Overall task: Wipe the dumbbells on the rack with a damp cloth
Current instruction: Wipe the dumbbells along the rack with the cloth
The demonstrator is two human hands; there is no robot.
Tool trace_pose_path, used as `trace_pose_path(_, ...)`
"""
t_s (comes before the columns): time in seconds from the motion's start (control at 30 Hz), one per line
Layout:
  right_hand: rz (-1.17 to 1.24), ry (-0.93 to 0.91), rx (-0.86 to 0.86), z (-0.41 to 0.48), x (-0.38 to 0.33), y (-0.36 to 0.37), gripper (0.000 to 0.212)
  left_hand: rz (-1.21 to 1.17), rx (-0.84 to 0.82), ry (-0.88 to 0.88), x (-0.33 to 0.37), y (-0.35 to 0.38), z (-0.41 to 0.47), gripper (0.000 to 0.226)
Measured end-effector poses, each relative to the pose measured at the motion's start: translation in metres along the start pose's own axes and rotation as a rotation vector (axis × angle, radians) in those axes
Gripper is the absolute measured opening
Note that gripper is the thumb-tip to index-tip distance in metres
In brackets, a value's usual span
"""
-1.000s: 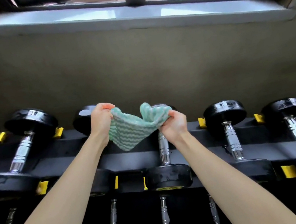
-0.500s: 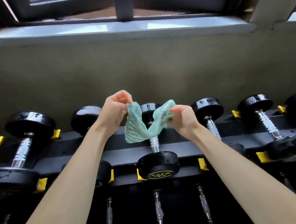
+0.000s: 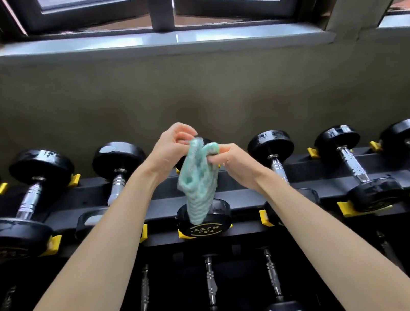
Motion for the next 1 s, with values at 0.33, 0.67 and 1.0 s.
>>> trace_pose_path(0.33,0.308,0.052,0.214,0.009,0.018,-0.028,0.028,-0.011,-0.081,-0.321,-0.036,-0.002,-0.004,0.031)
trace_pose_path(0.67,0.539,0.113,0.082,0.043,0.059,-0.051,0.046,-0.080,-0.054,-0.239,-0.044,-0.010,0.051,0.019)
trace_pose_path(1.0,-0.126,0.110,0.438,0.080,0.091,-0.071,0.030,0.040,0.115,-0.702,-0.160,-0.035,0.051,0.023)
Point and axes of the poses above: each hand's wrist, its own z-axis towards the middle knuckle, its own y-axis out of the palm, x = y × z, the point moved 7 cm from there along z, towards the middle knuckle, and after that the axes turned 9 degrees about -x, right-handed, at the moved point
